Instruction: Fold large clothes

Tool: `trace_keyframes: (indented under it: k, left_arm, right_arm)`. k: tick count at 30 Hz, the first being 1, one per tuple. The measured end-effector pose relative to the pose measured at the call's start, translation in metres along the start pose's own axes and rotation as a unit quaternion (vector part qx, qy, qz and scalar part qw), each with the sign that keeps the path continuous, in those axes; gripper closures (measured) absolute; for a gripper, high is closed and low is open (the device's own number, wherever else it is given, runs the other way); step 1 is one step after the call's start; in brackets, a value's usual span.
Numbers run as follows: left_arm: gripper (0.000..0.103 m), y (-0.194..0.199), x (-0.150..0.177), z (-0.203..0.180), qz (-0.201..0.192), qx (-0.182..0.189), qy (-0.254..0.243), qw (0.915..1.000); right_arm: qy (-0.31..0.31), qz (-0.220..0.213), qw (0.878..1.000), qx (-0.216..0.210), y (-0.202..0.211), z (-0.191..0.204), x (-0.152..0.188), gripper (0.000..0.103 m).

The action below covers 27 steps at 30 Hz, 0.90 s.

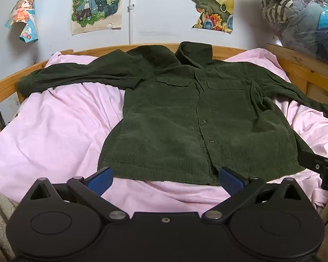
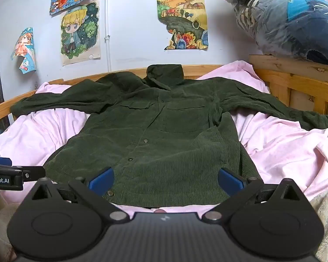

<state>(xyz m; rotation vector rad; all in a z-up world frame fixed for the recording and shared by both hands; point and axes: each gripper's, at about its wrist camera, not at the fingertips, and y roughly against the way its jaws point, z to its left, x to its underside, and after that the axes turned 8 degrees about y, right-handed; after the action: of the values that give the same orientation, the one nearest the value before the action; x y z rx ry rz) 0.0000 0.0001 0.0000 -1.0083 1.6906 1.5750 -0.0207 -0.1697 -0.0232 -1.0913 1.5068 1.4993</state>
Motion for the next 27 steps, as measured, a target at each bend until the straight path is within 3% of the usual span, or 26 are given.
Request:
trace_keyframes:
  k: [27]
  left_arm:
    - [0.001, -0.0001, 0.0, 0.0, 0.001, -0.001, 0.0, 1.0]
  right_arm:
    - [-0.002, 0.003, 1.0, -0.001, -0.0011, 0.0001, 0.0006, 0.0]
